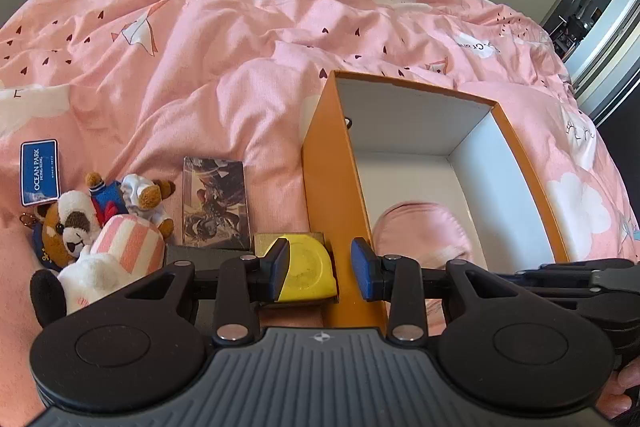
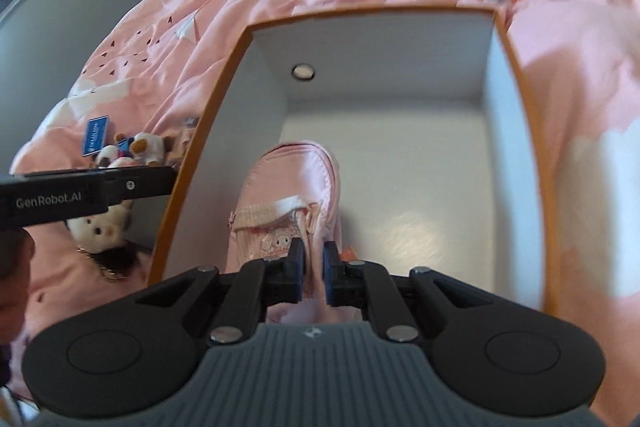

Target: Organize objects

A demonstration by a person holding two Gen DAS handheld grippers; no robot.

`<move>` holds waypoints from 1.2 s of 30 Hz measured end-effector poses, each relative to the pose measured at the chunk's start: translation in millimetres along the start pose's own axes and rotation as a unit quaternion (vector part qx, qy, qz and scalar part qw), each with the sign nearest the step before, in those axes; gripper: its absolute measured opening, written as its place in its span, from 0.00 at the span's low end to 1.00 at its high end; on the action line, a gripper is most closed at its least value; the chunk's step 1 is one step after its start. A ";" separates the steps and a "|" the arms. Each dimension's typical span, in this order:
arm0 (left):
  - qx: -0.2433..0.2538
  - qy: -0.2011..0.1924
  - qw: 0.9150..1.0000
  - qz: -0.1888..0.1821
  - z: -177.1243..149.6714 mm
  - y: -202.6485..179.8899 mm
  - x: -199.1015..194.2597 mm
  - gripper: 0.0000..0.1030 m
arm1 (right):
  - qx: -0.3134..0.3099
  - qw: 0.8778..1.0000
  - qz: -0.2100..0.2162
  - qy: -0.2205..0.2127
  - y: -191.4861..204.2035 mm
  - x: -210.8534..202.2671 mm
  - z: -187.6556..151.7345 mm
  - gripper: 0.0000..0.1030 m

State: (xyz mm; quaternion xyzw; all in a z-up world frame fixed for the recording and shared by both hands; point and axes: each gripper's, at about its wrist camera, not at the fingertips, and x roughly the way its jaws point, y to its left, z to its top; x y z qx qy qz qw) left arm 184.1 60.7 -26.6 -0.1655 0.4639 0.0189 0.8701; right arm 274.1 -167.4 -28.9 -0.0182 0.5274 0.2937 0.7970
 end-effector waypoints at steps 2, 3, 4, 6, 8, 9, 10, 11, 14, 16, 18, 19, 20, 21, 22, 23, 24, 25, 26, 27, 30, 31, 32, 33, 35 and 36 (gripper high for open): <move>-0.002 0.002 1.000 0.000 -2.5 2.2 -0.9 0.40 | 0.024 0.999 0.017 0.017 -2.0 10.8 -2.0 0.10; -0.002 0.003 1.000 0.000 -3.4 3.4 -1.3 0.40 | 0.033 0.999 0.021 0.023 -3.4 15.4 -3.0 0.10; -0.002 0.004 1.000 0.001 -4.3 4.6 -1.4 0.40 | 0.044 0.998 0.024 0.031 -6.2 19.8 -3.8 0.10; -0.003 0.006 1.000 0.002 -5.8 7.0 -1.8 0.40 | 0.068 0.996 0.036 0.041 -12.3 25.9 -5.1 0.10; -0.003 0.009 1.000 0.002 -7.3 8.6 -1.4 0.40 | 0.084 0.994 0.046 0.049 -16.6 29.9 -5.7 0.10; -0.002 0.010 1.000 0.002 -8.2 8.9 -1.0 0.40 | 0.086 0.994 0.048 0.053 -17.1 31.9 -6.1 0.10; -0.001 0.013 1.000 0.002 -9.4 9.5 -0.2 0.40 | 0.079 0.994 0.047 0.056 -15.9 34.2 -6.2 0.10; 0.000 0.016 1.000 0.002 -10.6 9.8 0.6 0.40 | 0.072 0.995 0.046 0.057 -13.8 36.4 -6.3 0.09; 0.001 0.022 1.000 0.000 -13.7 10.7 1.0 0.40 | 0.062 0.995 0.047 0.057 -11.5 38.8 -3.4 0.09; 0.006 0.025 1.000 0.000 -15.9 11.0 0.4 0.40 | 0.038 0.997 0.037 0.059 -8.0 43.0 -3.1 0.10; 0.009 0.031 0.999 0.001 -18.8 12.0 -0.1 0.40 | 0.014 0.998 0.023 0.057 -3.7 47.4 -5.2 0.10; 0.010 0.033 0.999 0.002 -20.5 12.8 -1.1 0.40 | 0.007 0.998 0.017 0.057 -0.4 48.7 -5.6 0.11; 0.012 0.034 0.999 0.003 -22.6 13.8 -2.7 0.40 | 0.000 0.998 0.011 0.056 2.1 49.5 -5.9 0.12; 0.014 0.034 0.999 0.004 -24.4 15.0 -4.6 0.40 | -0.006 0.999 0.006 0.053 3.6 47.9 -6.7 0.15; 0.016 0.035 0.999 0.004 -26.5 16.4 -7.0 0.40 | -0.011 0.999 0.000 0.050 5.3 46.9 -7.6 0.16; 0.016 0.036 0.999 0.003 -28.1 18.2 -9.4 0.40 | -0.015 0.999 -0.006 0.046 5.9 45.2 -8.3 0.17; 0.016 0.037 0.999 0.003 -29.4 20.2 -12.3 0.41 | -0.019 0.999 -0.012 0.041 7.4 43.9 -9.0 0.21; 0.015 0.037 0.999 0.002 -30.7 22.2 -15.5 0.42 | -0.022 0.999 -0.019 0.035 7.6 41.4 -9.8 0.30; 0.015 0.036 0.999 0.001 -32.0 24.1 -18.8 0.43 | -0.022 0.999 -0.024 0.029 7.9 38.4 -10.4 0.35; 0.015 0.035 0.999 0.000 -32.9 26.3 -22.2 0.44 | -0.023 0.999 -0.028 0.021 9.0 35.5 -11.2 0.43; 0.013 0.032 0.999 0.000 -36.6 32.4 -32.3 0.46 | -0.030 0.999 -0.042 -0.002 14.6 20.8 -14.2 0.46; 0.013 0.030 0.999 0.000 -37.8 34.7 -35.4 0.46 | -0.033 0.998 -0.046 -0.014 17.8 15.1 -15.2 0.47; 0.012 0.026 1.000 0.002 -39.0 36.8 -38.3 0.47 | -0.039 0.998 -0.047 -0.027 22.2 8.2 -16.3 0.47; 0.012 0.022 1.000 0.005 -40.0 38.7 -41.0 0.48 | -0.045 0.997 -0.047 -0.041 27.4 1.9 -17.3 0.47; 0.014 0.013 1.000 0.015 -42.2 41.7 -45.7 0.48 | -0.064 0.995 -0.041 -0.064 39.9 -10.7 -20.0 0.48; 0.014 0.008 1.000 0.020 -42.9 42.6 -47.8 0.48 | -0.078 0.993 -0.036 -0.078 48.1 -17.3 -21.8 0.48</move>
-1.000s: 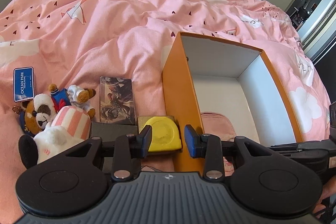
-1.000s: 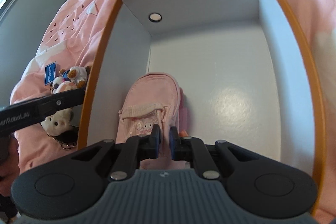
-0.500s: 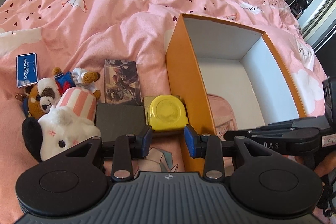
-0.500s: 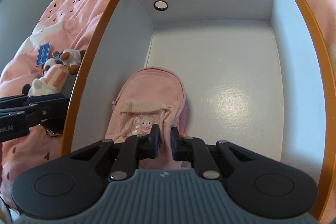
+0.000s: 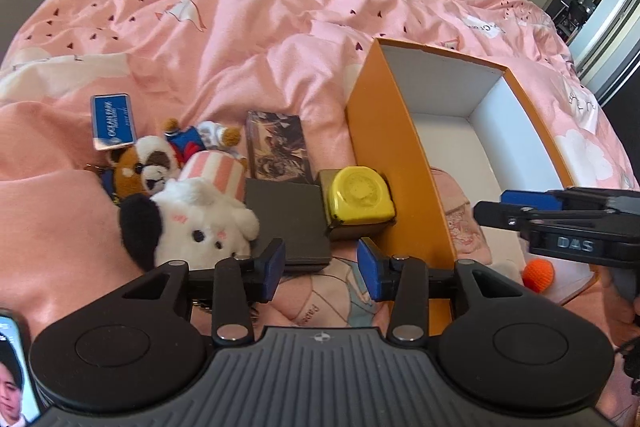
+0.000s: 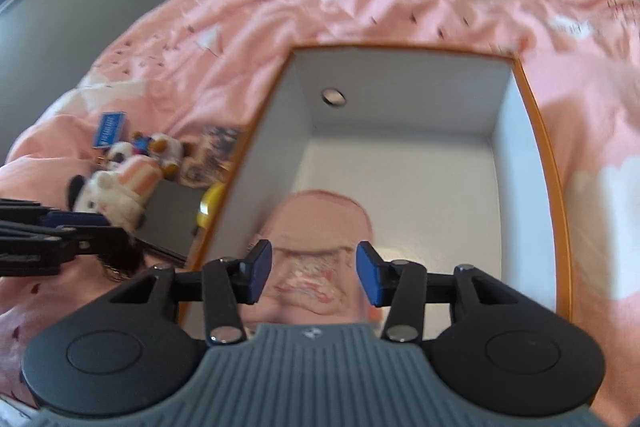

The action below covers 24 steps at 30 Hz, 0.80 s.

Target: Organize objects

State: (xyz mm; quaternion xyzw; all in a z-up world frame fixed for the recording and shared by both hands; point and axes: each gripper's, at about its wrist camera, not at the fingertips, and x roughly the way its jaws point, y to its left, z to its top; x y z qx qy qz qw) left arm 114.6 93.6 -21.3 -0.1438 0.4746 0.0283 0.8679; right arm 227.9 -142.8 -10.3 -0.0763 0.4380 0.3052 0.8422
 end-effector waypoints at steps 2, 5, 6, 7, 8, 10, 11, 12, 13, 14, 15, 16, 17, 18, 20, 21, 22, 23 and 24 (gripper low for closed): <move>0.001 -0.009 1.000 0.003 -1.8 0.7 -3.9 0.48 | -0.027 0.999 0.010 -0.027 15.0 -12.3 0.6 0.48; 0.001 -0.020 1.000 -0.003 -4.0 1.0 -10.0 0.48 | -0.061 0.997 0.023 -0.048 38.3 -22.6 3.3 0.49; 0.002 -0.025 1.000 -0.003 -4.4 0.8 -11.9 0.48 | -0.070 0.996 0.027 -0.052 44.5 -23.9 4.0 0.50; 0.004 -0.028 1.000 -0.003 -4.8 0.6 -13.6 0.48 | -0.078 0.995 0.029 -0.055 50.7 -24.0 4.8 0.52; 0.006 -0.031 0.999 -0.003 -5.0 0.7 -15.4 0.48 | -0.084 0.994 0.031 -0.057 57.1 -23.5 5.3 0.53; 0.012 -0.038 0.999 0.000 -4.9 2.6 -18.8 0.48 | -0.093 0.993 0.035 -0.059 66.9 -21.7 6.0 0.54; 0.013 -0.040 0.999 0.003 -4.5 4.0 -20.4 0.48 | -0.099 0.993 0.039 -0.059 71.7 -20.6 6.0 0.54; 0.016 -0.041 0.999 0.007 -3.9 5.8 -21.7 0.48 | -0.104 0.992 0.041 -0.060 76.3 -19.7 5.6 0.54; 0.017 -0.043 0.999 0.010 -3.3 8.2 -23.4 0.48 | -0.109 0.991 0.044 -0.062 80.6 -18.6 5.2 0.54; 0.016 -0.044 0.999 0.013 -2.4 11.1 -25.0 0.48 | -0.115 0.990 0.049 -0.063 85.2 -17.1 4.9 0.54; 0.016 -0.043 0.999 0.014 -1.8 14.8 -26.7 0.48 | -0.121 0.990 0.052 -0.059 90.4 -14.7 5.6 0.54; 0.015 -0.040 0.999 0.014 -0.4 18.6 -28.0 0.48 | -0.123 0.989 0.052 -0.054 95.2 -12.0 6.4 0.54; 0.015 -0.038 0.999 0.015 1.1 23.1 -29.4 0.48 | -0.125 0.990 0.052 -0.049 99.8 -8.6 7.2 0.54; 0.015 -0.036 0.999 0.016 2.6 27.6 -31.0 0.48 | -0.125 0.990 0.052 -0.044 103.7 -5.1 8.1 0.54; 0.017 -0.029 0.999 0.022 5.6 37.6 -34.4 0.48 | -0.121 0.990 0.056 -0.038 110.5 2.3 10.1 0.54; 0.019 -0.026 0.999 0.025 6.6 42.3 -35.8 0.48 | -0.119 0.991 0.059 -0.035 113.8 5.6 10.6 0.54; 0.019 -0.024 0.999 0.028 7.4 46.6 -37.1 0.48 | -0.116 0.991 0.062 -0.031 117.6 8.7 10.4 0.54; 0.018 -0.021 0.999 0.031 8.0 51.1 -37.9 0.48 | -0.114 0.991 0.063 -0.029 120.9 12.7 10.6 0.54; 0.017 -0.017 0.999 0.033 8.9 55.2 -38.1 0.48 | -0.111 0.991 0.065 -0.026 124.0 16.4 10.6 0.54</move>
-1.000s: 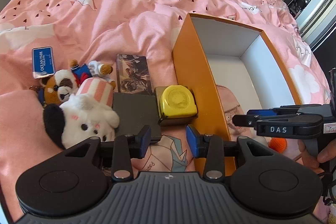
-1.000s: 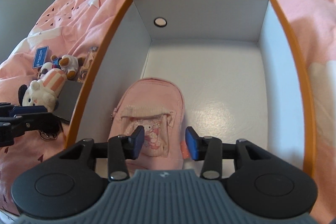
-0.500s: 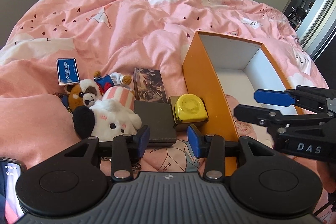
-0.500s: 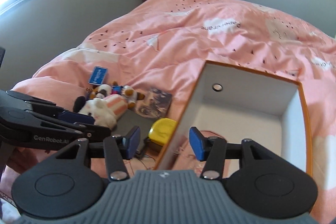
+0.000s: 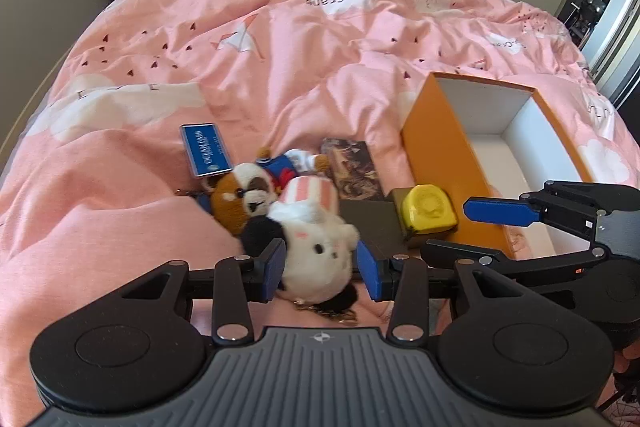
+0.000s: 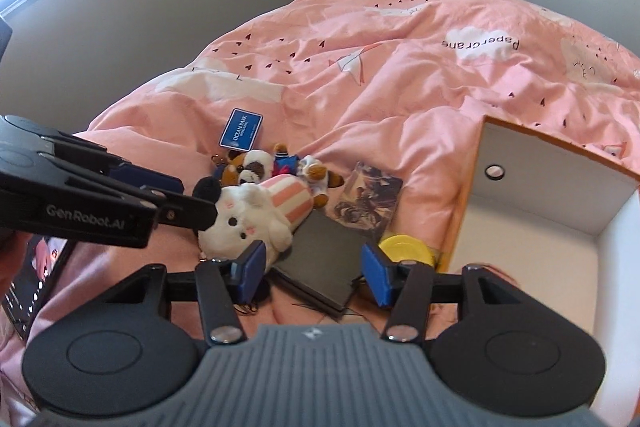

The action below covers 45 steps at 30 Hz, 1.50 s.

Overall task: Organize objects
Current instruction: 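Grasp the white bunny plush with striped hat with the left gripper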

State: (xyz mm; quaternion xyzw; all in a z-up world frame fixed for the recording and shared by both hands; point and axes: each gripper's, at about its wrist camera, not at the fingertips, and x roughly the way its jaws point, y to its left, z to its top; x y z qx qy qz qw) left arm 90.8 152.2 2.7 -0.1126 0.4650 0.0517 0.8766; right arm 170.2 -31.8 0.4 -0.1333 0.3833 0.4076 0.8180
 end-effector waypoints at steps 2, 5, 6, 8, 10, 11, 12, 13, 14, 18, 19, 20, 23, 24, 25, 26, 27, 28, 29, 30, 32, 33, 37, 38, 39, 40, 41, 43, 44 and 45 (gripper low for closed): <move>-0.003 0.006 1.000 0.004 1.3 7.6 0.2 0.48 | 0.005 1.000 0.006 0.008 4.5 8.4 0.3 0.54; -0.006 0.022 1.000 -0.001 4.4 17.5 3.8 0.47 | 0.011 1.000 0.008 0.024 7.5 21.7 0.4 0.50; -0.004 0.026 1.000 -0.002 5.2 19.2 5.2 0.47 | 0.013 0.999 0.006 0.030 7.4 25.9 0.4 0.46; 0.000 0.032 0.999 -0.006 7.0 22.0 8.2 0.47 | 0.018 0.999 0.005 0.041 5.9 34.5 1.0 0.45; 0.003 0.037 0.999 -0.014 9.3 24.5 12.3 0.47 | 0.023 0.998 0.011 0.049 4.2 40.8 1.2 0.45; 0.003 0.041 0.999 -0.019 10.7 25.6 15.6 0.48 | 0.025 0.998 0.013 0.053 3.4 44.0 1.5 0.45; 0.002 0.046 0.999 -0.023 12.5 26.9 19.9 0.48 | 0.026 0.998 0.014 0.056 2.8 47.1 1.8 0.45; 0.001 0.051 0.998 -0.024 14.3 27.9 24.5 0.49 | 0.027 0.998 0.013 0.059 2.2 50.4 2.6 0.45; 0.003 0.052 0.998 -0.024 15.6 28.3 28.6 0.53 | 0.029 0.998 0.013 0.061 1.5 53.8 3.0 0.45; 0.009 0.064 0.998 -0.026 21.7 30.5 46.0 0.60 | 0.037 0.997 0.014 0.070 -0.4 64.9 3.0 0.45; 0.005 0.072 0.997 -0.028 23.1 32.1 50.9 0.60 | 0.038 0.997 0.015 0.071 -0.6 67.3 2.6 0.45; 0.004 0.077 0.997 -0.031 24.5 32.9 55.8 0.61 | 0.039 0.996 0.016 0.073 -0.7 69.4 2.3 0.45; -0.008 0.090 0.995 -0.051 27.8 35.7 68.0 0.67 | 0.039 0.996 0.017 0.077 -1.7 75.7 1.1 0.45; -0.013 0.095 0.994 -0.057 29.1 36.2 72.2 0.68 | 0.040 0.996 0.018 0.078 -2.7 77.2 0.9 0.45; -0.014 0.100 0.993 -0.061 30.4 35.9 77.2 0.69 | 0.041 0.996 0.019 0.079 -3.7 78.4 0.7 0.44; -0.012 0.105 0.992 -0.063 31.0 35.2 82.5 0.73 | 0.041 0.996 0.020 0.080 -4.6 79.4 0.7 0.44; -0.011 0.111 0.992 -0.065 31.2 34.7 88.5 0.74 | 0.042 0.996 0.021 0.081 -5.7 80.4 0.8 0.44; -0.010 0.118 0.991 -0.069 30.8 34.4 94.4 0.74 | 0.043 0.995 0.021 0.082 -6.4 81.4 0.9 0.44; -0.012 0.125 0.989 -0.073 30.3 34.6 99.7 0.74 | 0.043 0.995 0.020 0.084 -7.1 82.5 1.5 0.44; -0.015 0.131 0.988 -0.077 30.1 35.1 103.9 0.72 | 0.043 0.995 0.020 0.084 -7.6 83.2 1.4 0.44; -0.014 0.137 0.987 -0.080 30.5 34.8 105.1 0.70 | 0.042 0.995 0.020 0.086 -8.1 84.7 1.7 0.44; -0.013 0.136 0.987 -0.079 30.7 34.4 103.7 0.69 | 0.042 0.995 0.021 0.086 -8.1 85.1 1.6 0.44; -0.013 0.120 0.990 -0.078 30.3 33.8 91.4 0.65 | 0.037 0.995 0.025 0.086 -8.2 84.0 3.7 0.44; -0.012 0.114 0.990 -0.078 30.8 33.6 86.0 0.64 | 0.035 0.995 0.027 0.084 -7.9 82.8 4.6 0.44; -0.010 0.105 0.992 -0.074 32.4 33.0 79.8 0.64 | 0.033 0.996 0.029 0.081 -7.3 81.2 6.4 0.44; -0.008 0.094 0.993 -0.069 35.3 33.1 72.3 0.64 | 0.032 0.996 0.033 0.078 -6.7 79.8 8.9 0.44; -0.005 0.083 0.994 -0.066 38.2 34.1 64.1 0.64 | 0.031 0.996 0.037 0.075 -6.1 78.8 12.0 0.44; 0.000 0.058 0.997 -0.056 47.1 39.3 45.9 0.64 | 0.031 0.996 0.045 0.072 -4.5 78.6 18.7 0.44; 0.003 0.046 0.998 -0.047 51.9 42.7 37.4 0.64 | 0.030 0.996 0.051 0.071 -3.2 79.4 22.5 0.45; 0.008 0.036 0.999 -0.036 56.8 45.8 30.4 0.64 | 0.025 0.996 0.058 0.070 -0.9 81.0 26.4 0.45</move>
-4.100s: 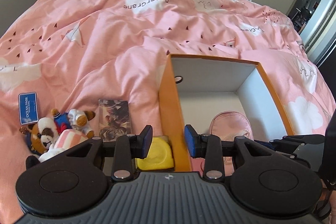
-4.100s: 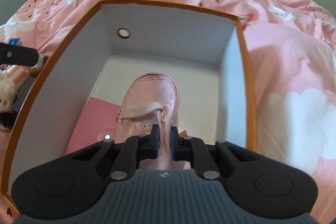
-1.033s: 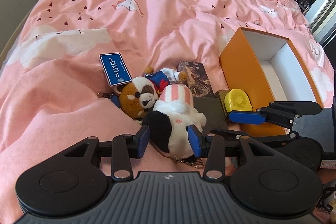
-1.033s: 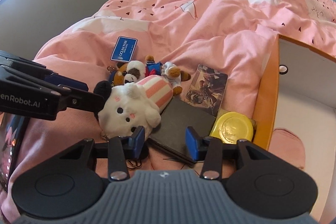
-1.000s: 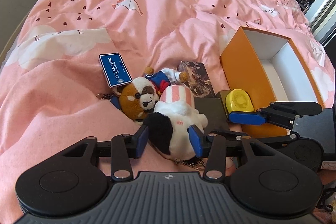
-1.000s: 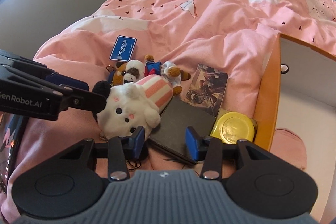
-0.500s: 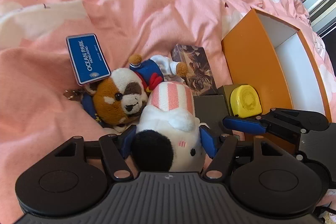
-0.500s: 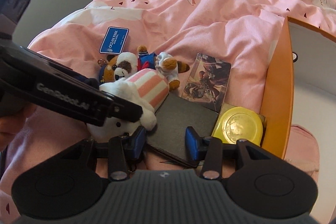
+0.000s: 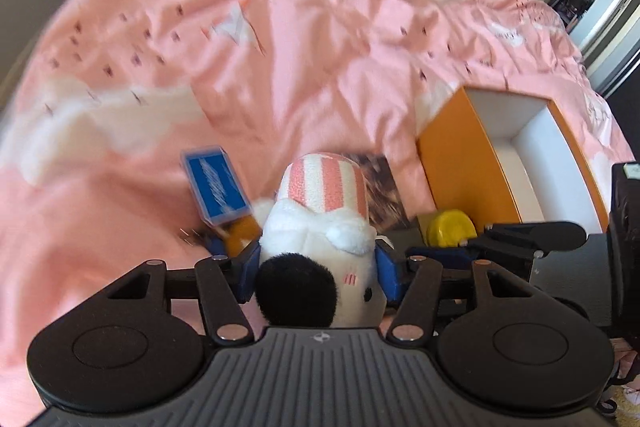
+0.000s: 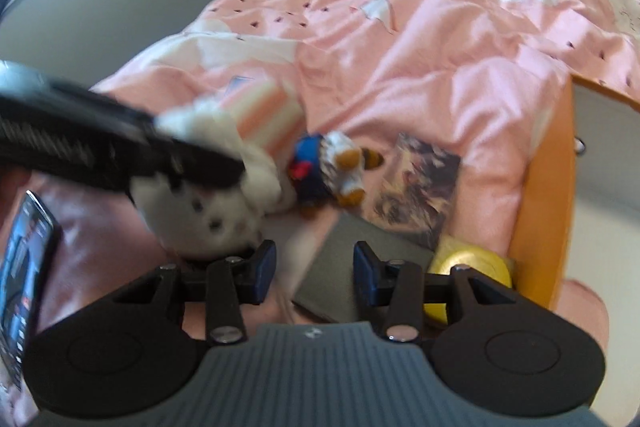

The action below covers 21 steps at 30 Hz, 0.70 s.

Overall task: Organize objects
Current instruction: 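Grasp the white bunny plush with striped hat with the left gripper, then grasp the red panda plush with the right gripper while the left gripper holds the bunny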

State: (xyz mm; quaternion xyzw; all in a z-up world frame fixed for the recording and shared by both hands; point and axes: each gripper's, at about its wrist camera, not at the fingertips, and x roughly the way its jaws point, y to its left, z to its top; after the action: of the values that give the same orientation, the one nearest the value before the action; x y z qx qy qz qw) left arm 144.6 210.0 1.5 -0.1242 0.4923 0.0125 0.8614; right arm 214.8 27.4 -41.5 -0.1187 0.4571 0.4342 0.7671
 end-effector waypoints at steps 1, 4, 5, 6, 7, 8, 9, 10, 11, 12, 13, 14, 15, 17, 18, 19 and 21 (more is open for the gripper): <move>0.004 -0.008 1.000 0.015 3.8 3.1 -6.1 0.64 | -0.009 1.000 0.005 0.000 2.9 1.5 3.6 0.45; 0.009 -0.020 0.998 0.054 10.7 12.4 -14.5 0.64 | -0.066 0.998 0.012 0.006 15.6 9.0 15.8 0.44; 0.008 -0.019 0.998 0.063 11.6 16.1 -14.9 0.64 | -0.090 0.996 0.014 0.011 19.5 12.4 19.8 0.44; 0.007 -0.017 0.997 0.069 11.8 18.3 -14.1 0.64 | -0.114 0.993 0.014 0.014 23.7 15.8 23.5 0.44; 0.006 -0.015 0.997 0.071 11.3 20.3 -12.6 0.64 | -0.138 0.990 0.014 0.016 27.6 19.2 26.6 0.44; 0.005 -0.013 0.997 0.072 10.6 22.4 -11.1 0.64 | -0.163 0.986 0.014 0.018 31.3 22.9 29.6 0.44; 0.006 -0.010 0.997 0.073 9.5 23.4 -9.6 0.64 | -0.191 0.981 0.012 0.020 35.7 27.0 32.6 0.44; 0.009 -0.009 0.997 0.076 8.6 23.3 -8.1 0.64 | -0.214 0.976 0.009 0.025 39.5 31.4 35.1 0.44; 0.014 -0.008 0.997 0.080 7.4 23.6 -7.4 0.64 | -0.241 0.970 0.005 0.029 43.7 36.0 37.0 0.44; 0.019 -0.007 0.996 0.082 6.3 23.5 -7.0 0.64 | -0.269 0.962 0.000 0.033 48.0 41.1 38.3 0.44; 0.023 -0.005 0.996 0.083 5.5 23.7 -5.7 0.64 | -0.296 0.954 -0.004 0.038 51.3 46.1 38.9 0.44; 0.025 -0.003 0.996 0.084 4.6 24.9 -5.2 0.64 | -0.322 0.946 -0.010 0.042 54.2 51.1 38.0 0.45; 0.027 -0.001 0.996 0.085 4.3 25.8 -3.7 0.64 | -0.345 0.937 -0.019 0.045 56.6 56.1 36.5 0.45; 0.028 0.004 0.996 0.089 3.3 29.5 0.3 0.64 | -0.387 0.920 -0.036 0.046 60.5 65.1 33.8 0.45; 0.028 0.007 0.995 0.092 2.5 31.6 2.9 0.64 | -0.406 0.912 -0.040 0.044 60.7 69.9 33.3 0.46; 0.029 0.010 0.995 0.097 1.5 33.5 5.8 0.64 | -0.420 0.906 -0.043 0.042 61.8 72.9 31.5 0.49; 0.030 0.011 0.994 0.100 -0.7 37.0 10.8 0.64 | -0.445 0.894 -0.046 0.041 62.4 78.5 28.9 0.54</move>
State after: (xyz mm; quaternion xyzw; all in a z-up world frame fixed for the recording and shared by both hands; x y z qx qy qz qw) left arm 144.2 244.6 -15.4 -0.0482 0.5120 0.0824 0.8536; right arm 199.9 125.1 -75.2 -0.4860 0.2415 0.5509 0.6340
